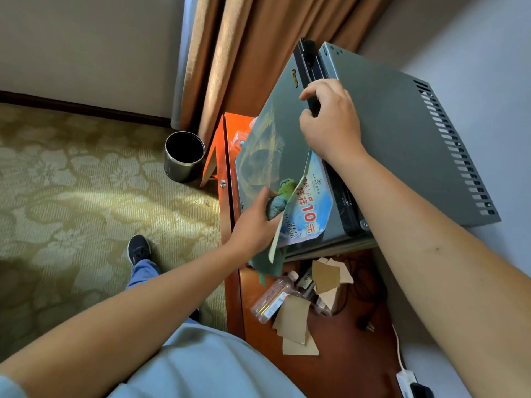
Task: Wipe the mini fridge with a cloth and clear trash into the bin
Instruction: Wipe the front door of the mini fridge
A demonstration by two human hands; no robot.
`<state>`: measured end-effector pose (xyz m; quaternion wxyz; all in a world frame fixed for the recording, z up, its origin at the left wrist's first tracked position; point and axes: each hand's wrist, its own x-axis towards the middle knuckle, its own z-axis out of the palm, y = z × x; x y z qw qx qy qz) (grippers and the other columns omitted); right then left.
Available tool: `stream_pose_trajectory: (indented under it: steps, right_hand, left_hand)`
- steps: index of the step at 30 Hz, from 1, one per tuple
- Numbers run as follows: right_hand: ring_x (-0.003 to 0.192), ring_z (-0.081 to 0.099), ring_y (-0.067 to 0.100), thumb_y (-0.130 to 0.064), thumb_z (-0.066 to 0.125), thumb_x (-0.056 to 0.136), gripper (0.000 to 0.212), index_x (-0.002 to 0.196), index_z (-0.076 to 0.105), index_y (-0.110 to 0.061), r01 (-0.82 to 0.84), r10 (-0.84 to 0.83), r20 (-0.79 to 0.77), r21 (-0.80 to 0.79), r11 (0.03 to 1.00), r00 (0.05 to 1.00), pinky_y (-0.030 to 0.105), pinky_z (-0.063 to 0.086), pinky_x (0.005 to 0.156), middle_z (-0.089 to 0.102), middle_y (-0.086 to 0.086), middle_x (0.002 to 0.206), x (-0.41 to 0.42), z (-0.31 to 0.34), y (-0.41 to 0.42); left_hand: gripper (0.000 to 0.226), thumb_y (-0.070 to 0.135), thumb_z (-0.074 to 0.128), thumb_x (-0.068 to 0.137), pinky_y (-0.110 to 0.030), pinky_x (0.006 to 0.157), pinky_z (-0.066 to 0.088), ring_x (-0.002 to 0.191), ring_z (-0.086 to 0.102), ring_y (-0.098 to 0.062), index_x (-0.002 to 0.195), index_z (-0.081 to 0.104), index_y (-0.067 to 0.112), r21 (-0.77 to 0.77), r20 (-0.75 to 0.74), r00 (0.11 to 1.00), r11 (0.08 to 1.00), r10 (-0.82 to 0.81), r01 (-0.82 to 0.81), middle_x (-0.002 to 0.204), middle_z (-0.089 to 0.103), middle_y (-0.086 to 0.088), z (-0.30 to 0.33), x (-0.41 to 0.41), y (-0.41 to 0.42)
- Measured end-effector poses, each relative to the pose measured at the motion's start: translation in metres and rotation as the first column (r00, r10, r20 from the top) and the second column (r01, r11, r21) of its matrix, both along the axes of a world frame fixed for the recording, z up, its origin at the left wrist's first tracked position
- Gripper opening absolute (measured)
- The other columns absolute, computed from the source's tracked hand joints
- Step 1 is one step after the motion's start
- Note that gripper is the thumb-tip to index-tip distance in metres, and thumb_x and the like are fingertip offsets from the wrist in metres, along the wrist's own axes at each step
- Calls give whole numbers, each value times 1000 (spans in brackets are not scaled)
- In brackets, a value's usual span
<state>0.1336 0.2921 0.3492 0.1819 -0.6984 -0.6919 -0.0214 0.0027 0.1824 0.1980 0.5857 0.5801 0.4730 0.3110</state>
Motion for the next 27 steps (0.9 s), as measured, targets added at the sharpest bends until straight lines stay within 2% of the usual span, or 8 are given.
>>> stream_pose_trajectory:
  steps: [3, 6, 9, 12, 14, 16, 20, 27]
  right_hand:
    - [118, 49, 13, -15, 52, 86, 28, 110, 63, -22, 2, -2, 3, -2, 1000, 1000, 20, 34, 81, 54, -9, 128, 0, 0, 0]
    - [119, 49, 13, -15, 52, 86, 27, 110, 64, -22, 5, -5, 4, -6, 1000, 1000, 20, 34, 81, 54, -9, 128, -1, 0, 0]
    - [119, 48, 12, -15, 51, 86, 27, 109, 64, -23, 7, -7, 8, -13, 1000, 1000, 20, 35, 82, 54, -10, 128, 0, 0, 0]
    - [120, 48, 12, -15, 51, 86, 27, 108, 64, -23, 4, -4, 17, -12, 1000, 1000, 20, 35, 84, 55, -11, 127, 0, -2, 1]
    - [120, 48, 12, -15, 51, 86, 27, 108, 64, -23, 4, -4, 25, -11, 1000, 1000, 20, 35, 85, 55, -10, 128, 0, -2, 1]
    - [120, 48, 12, -15, 51, 86, 27, 108, 64, -23, 7, -7, 35, -15, 1000, 999, 20, 36, 86, 55, -10, 128, -1, -1, 0]
    - [123, 47, 12, -15, 52, 86, 27, 108, 65, -23, 3, -1, 53, -31, 1000, 999, 19, 35, 88, 54, -10, 129, -3, 0, -2]
    - [127, 44, 13, -19, 52, 85, 27, 108, 65, -25, 3, 3, 97, -54, 999, 995, 21, 36, 95, 53, -9, 131, -3, 1, -2]
  left_hand:
    - [32, 44, 71, 92, -49, 75, 60, 87, 70, -10, 108, 46, 34, 1, 1, 998, 998, -61, 61, 99, 71, 9, -4, -2, -29]
    - [52, 59, 66, 90, -37, 89, 59, 103, 66, -1, 134, 49, 36, -14, 102, 991, 996, -86, 88, 117, 69, 16, 8, 0, -47]
    - [44, 57, 63, 93, -32, 79, 59, 91, 66, 3, 126, 46, 34, 10, 84, 995, 998, -61, 60, 107, 68, 16, 15, 6, -49]
    - [57, 55, 62, 95, -29, 82, 58, 91, 65, 7, 142, 39, 33, -62, 113, 991, 995, -68, 75, 109, 67, 19, 7, 6, -51]
    - [46, 43, 65, 96, -43, 87, 60, 95, 69, -5, 133, 42, 26, -110, 126, 989, 990, -73, 87, 108, 70, 11, -5, 2, -50]
    - [36, 34, 66, 96, -52, 84, 57, 90, 69, -16, 119, 42, 20, -114, 42, 995, 989, -87, 91, 102, 68, 6, -16, -1, -42]
    - [32, 47, 68, 91, -51, 88, 56, 90, 68, -14, 108, 48, 27, -258, -8, 1000, 966, -12, 9, 98, 69, 8, -31, -2, -28]
    - [23, 48, 63, 93, -44, 73, 62, 81, 72, -7, 103, 48, 35, -134, 43, 998, 991, 38, -32, 94, 70, 14, -8, 8, -13]
